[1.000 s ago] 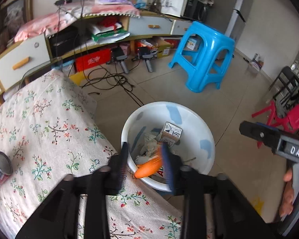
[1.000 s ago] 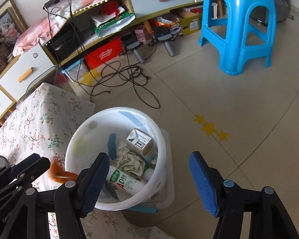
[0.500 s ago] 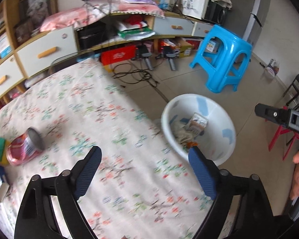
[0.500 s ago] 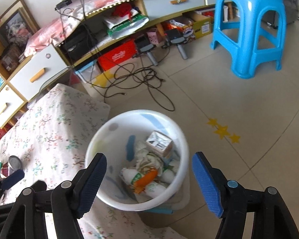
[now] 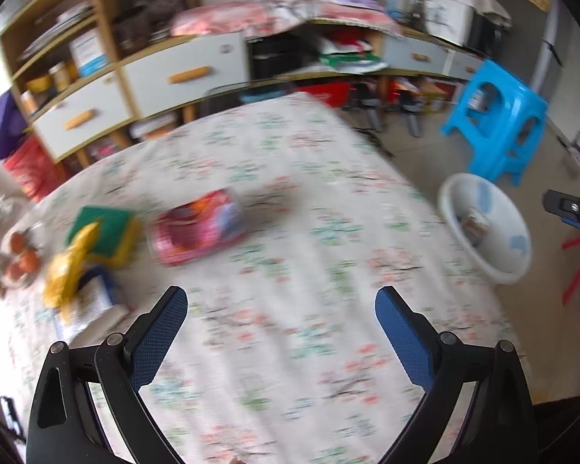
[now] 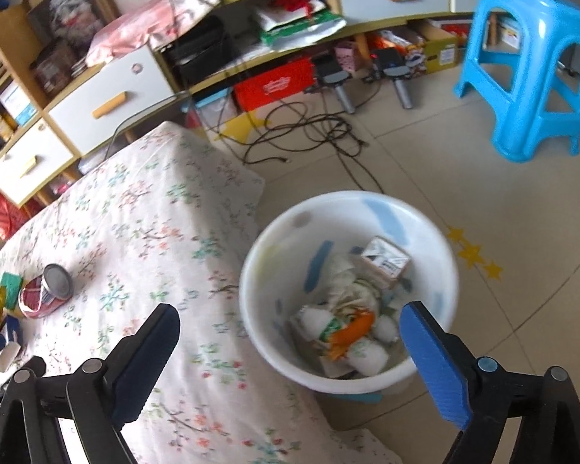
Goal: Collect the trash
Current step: 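Grasp the red crushed can with the right gripper while the left gripper grasps the yellow wrapper, then carry the red can over the bin and open the right gripper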
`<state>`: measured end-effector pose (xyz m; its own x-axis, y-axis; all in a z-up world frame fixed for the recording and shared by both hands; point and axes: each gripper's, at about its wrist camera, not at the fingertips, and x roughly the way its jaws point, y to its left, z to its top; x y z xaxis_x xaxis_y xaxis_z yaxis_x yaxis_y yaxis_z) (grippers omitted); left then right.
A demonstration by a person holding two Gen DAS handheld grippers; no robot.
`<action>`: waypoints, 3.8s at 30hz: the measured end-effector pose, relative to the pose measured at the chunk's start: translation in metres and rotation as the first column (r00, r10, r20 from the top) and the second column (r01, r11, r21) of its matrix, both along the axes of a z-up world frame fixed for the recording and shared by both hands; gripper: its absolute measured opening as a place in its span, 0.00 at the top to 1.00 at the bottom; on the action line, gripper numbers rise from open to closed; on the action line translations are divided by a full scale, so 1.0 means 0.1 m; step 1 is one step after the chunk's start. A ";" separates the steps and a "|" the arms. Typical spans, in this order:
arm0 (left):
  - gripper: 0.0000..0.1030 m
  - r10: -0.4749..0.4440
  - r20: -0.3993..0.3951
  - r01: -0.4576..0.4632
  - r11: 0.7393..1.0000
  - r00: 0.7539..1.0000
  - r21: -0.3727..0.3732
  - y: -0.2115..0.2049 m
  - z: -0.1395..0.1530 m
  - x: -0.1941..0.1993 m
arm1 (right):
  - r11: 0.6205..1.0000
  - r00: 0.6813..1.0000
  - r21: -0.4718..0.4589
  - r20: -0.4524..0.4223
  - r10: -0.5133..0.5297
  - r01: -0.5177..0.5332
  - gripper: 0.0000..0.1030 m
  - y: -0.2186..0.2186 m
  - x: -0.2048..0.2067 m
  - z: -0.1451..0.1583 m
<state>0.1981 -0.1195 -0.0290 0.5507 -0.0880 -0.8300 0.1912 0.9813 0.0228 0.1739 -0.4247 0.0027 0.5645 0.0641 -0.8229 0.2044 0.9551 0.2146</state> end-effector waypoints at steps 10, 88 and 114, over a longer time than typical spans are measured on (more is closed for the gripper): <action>0.04 0.229 -0.012 -0.229 0.973 0.973 -0.028 1.09 0.04 0.15 | 0.995 0.995 0.017 -0.013 0.095 -0.094 0.07 0.71 0.26 -0.04; 0.90 0.378 0.032 -0.372 0.921 0.925 -0.118 2.19 0.01 0.26 | 0.935 0.935 0.021 -0.002 0.354 -0.353 0.15 2.70 0.89 -0.33; 0.90 0.116 0.079 -0.096 0.970 0.990 -0.224 0.76 0.33 -0.01 | 0.988 0.988 0.002 0.025 0.152 -0.152 0.15 1.16 0.53 -0.01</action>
<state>0.1975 -0.0437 0.0036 0.6385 -0.1992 -0.7433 0.0928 0.9788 -0.1826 0.2265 -0.3092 0.0013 0.5684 0.1534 -0.8083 0.0518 0.9738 0.2213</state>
